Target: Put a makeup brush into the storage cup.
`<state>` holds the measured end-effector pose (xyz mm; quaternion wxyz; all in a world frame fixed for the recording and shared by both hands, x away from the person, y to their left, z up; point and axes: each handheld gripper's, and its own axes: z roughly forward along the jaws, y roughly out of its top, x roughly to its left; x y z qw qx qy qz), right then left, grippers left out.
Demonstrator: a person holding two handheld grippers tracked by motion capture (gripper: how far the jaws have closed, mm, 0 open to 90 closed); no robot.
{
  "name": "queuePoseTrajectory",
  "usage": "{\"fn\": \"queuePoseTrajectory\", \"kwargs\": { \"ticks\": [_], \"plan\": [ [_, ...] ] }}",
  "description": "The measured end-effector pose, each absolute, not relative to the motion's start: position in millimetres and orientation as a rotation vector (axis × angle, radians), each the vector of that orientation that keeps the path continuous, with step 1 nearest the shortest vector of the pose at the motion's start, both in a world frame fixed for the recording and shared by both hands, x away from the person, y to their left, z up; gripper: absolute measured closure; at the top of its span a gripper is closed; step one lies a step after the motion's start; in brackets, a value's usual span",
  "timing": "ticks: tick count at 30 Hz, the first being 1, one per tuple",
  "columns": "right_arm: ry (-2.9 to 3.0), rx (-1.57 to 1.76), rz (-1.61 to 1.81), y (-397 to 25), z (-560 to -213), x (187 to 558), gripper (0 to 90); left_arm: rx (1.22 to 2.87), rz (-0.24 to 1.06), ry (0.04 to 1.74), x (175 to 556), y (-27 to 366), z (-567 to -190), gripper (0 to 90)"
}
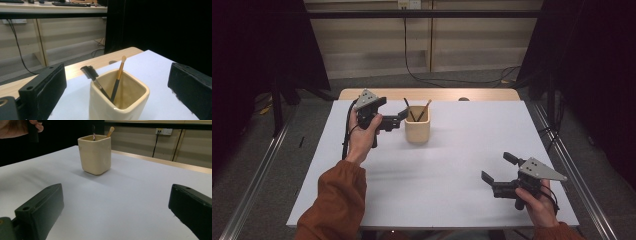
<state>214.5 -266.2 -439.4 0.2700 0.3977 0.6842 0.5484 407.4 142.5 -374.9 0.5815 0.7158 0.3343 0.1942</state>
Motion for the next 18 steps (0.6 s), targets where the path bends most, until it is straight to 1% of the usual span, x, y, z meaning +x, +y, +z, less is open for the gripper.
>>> {"fn": "queuePoseTrajectory", "kwargs": {
  "ticks": [6,18],
  "plan": [
    [1.849,1.065,1.473,-266.3,-439.6,214.7,0.0,1.671,0.444,0.773,400.4,148.5,-372.2,2.6],
    [1.849,1.067,1.475,-265.7,-439.3,214.0,0.0,1.693,0.417,0.788,378.5,154.3,-387.6,1.3]
  ]
}}
